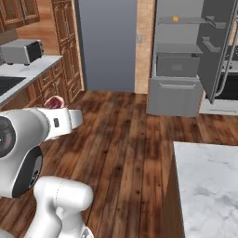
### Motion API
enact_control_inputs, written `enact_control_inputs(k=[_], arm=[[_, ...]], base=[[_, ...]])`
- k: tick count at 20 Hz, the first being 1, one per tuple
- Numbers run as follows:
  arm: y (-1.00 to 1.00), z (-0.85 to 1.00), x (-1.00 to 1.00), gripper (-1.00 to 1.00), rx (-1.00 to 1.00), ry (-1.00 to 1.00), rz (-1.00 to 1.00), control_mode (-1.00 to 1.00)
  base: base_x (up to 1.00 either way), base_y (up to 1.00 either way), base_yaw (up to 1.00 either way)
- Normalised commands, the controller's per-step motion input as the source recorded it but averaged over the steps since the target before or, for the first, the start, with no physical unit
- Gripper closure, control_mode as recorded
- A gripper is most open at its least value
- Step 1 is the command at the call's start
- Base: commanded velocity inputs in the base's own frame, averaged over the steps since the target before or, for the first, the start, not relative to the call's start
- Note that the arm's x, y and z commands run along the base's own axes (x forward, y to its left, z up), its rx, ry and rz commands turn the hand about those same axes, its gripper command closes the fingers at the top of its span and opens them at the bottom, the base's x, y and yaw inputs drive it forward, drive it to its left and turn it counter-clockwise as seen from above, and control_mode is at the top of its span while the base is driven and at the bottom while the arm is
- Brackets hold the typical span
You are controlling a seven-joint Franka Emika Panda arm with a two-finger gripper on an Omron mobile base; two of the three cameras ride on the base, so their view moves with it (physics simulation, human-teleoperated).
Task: Take the cheese, steak, and lemon wedge from the fridge and place them on the plate on the dining counter to create an appetizer plate.
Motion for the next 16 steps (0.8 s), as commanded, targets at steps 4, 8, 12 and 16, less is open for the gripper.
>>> enact_control_inputs(k=[4, 8, 12, 16], arm=[[0.00, 0.00, 0.00, 1.00, 0.00, 0.00, 0.00, 1.00], [0.00, 0.00, 0.00, 1.00, 0.00, 0.00, 0.00, 1.00], [0.00, 0.00, 0.00, 1.00, 0.00, 0.00, 0.00, 1.00], [0.00, 0.00, 0.00, 1.00, 0.00, 0.00, 0.00, 1.00]], base=[[-1.00, -0.21, 0.00], [-1.00, -0.29, 0.00], [-1.00, -0.35, 0.00], [-1.00, -0.32, 0.00]])
